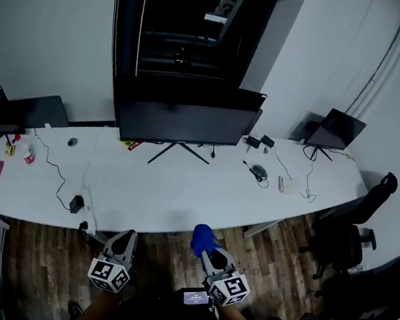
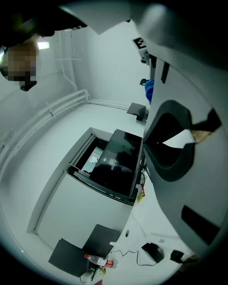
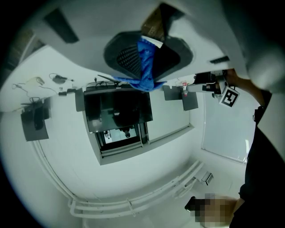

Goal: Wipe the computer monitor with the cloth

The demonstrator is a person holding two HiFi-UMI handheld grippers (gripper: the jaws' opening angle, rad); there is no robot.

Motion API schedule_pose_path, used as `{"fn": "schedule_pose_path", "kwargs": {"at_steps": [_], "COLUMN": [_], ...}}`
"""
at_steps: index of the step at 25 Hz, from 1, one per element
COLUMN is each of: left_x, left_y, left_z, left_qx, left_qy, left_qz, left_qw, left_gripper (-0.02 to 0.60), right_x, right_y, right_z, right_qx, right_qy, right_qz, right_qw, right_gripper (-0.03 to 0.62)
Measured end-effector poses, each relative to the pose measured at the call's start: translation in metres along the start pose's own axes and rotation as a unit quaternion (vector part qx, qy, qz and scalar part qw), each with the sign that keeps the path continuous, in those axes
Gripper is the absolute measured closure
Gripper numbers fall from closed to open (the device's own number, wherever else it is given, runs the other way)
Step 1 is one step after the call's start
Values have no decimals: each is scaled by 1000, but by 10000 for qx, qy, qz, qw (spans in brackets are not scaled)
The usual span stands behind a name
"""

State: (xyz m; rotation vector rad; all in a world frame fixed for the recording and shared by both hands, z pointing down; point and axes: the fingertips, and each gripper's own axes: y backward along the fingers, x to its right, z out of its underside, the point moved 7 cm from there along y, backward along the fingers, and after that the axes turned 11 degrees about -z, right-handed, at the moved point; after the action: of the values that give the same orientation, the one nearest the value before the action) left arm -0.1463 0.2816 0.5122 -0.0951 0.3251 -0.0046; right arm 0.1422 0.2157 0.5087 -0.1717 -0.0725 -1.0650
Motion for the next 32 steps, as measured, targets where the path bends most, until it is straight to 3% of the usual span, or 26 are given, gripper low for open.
{"fn": "schedule_pose_path", "kwargs": {"at_steps": [10,17,24,32], "left_x": [-30,-34,-36,-50], "left_y": [-92,-160,-220,-248], "left_z": [-16,-41,-63,-87], "left_qx": [106,264,395,572], "left_qy": [59,66,10,-140], "left_qz": [-266,-742,-1264,-1618], "left_qw": [9996,9969,9912,9851], "left_gripper": [588,588,588,588], "right_x": [66,139,180,182], "right_y": [-71,-137,-205,-284], "right_z": [-18,-49,-105,-181], "right_qx": [87,-14,21,746], "right_qy": [11,271,856,1440], "right_qz": [-412,-1098,-2321,-3264], "right_qw": [9991,9936,9689,9312], "right_gripper": [531,531,531,531]}}
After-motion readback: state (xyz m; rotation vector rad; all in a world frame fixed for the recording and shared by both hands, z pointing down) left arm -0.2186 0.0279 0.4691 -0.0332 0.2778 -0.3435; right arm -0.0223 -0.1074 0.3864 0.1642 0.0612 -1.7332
